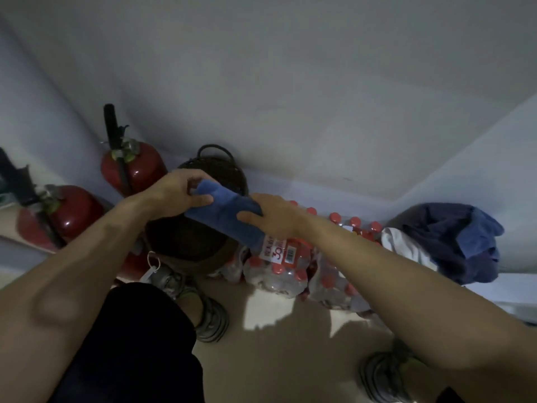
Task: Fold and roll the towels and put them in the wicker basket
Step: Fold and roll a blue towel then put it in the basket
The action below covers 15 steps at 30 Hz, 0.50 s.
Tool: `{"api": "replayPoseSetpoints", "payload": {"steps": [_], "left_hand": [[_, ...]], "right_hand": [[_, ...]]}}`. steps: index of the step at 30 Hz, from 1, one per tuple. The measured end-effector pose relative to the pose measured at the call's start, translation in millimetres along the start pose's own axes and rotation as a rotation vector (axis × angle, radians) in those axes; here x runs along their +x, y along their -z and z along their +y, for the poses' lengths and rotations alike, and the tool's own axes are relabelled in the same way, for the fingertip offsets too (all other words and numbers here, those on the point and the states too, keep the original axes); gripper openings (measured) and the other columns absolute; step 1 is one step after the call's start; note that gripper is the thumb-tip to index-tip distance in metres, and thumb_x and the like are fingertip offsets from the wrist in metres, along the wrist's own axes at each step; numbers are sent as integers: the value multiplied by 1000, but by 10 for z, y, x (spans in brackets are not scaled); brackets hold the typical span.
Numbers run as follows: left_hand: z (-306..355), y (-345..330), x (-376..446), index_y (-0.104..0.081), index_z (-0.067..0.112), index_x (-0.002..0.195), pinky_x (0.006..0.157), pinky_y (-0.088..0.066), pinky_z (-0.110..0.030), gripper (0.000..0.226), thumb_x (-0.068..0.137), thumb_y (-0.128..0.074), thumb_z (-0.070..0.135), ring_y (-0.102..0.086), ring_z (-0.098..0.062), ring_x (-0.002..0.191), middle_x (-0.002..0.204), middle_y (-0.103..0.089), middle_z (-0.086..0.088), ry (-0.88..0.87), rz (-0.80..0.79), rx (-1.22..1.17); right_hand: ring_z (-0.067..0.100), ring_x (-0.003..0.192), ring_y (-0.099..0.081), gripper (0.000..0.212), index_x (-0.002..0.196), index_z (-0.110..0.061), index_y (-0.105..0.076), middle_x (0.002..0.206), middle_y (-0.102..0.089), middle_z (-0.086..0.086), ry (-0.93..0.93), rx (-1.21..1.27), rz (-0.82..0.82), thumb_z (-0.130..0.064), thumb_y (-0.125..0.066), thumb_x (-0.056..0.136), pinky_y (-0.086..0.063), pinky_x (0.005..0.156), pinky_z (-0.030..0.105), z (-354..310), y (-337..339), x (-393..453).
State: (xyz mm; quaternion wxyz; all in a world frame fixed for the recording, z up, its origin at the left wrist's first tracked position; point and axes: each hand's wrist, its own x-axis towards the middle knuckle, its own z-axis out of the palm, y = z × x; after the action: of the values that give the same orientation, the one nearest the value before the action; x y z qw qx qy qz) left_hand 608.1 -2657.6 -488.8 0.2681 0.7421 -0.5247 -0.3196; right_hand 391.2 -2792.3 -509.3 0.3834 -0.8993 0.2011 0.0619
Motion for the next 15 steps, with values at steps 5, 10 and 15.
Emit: {"api": "replayPoseSetpoints", "payload": {"steps": [5, 10, 15], "left_hand": [[-752, -3, -170, -63, 7, 111, 85, -50, -37, 34, 80, -77, 12, -61, -24, 93, 103, -66, -10, 283, 225, 12], [-1078, -131, -185, -62, 6, 115, 90, -46, -37, 35, 82, -73, 14, -58, -29, 106, 115, -62, -13, 382, 225, 120], [-1171, -199, 22, -59, 12, 116, 94, -46, -37, 33, 86, -69, 19, -56, -27, 110, 120, -59, -9, 397, -46, 285]], "right_hand": [[20, 108, -55, 42, 132, -13, -46, 131, -56, 9, 19, -35, -193, -33, -57, 97, -40, 85, 28, -243, -245, 759], [21, 109, -54, 47, 134, -11, -46, 132, -56, 10, -21, -133, -347, -33, -60, 95, -37, 82, 24, -247, -563, 1164], [21, 95, -57, 46, 125, -4, -55, 118, -62, 12, -42, -326, -547, -35, -64, 92, -46, 73, 27, -251, -645, 1401]]}}
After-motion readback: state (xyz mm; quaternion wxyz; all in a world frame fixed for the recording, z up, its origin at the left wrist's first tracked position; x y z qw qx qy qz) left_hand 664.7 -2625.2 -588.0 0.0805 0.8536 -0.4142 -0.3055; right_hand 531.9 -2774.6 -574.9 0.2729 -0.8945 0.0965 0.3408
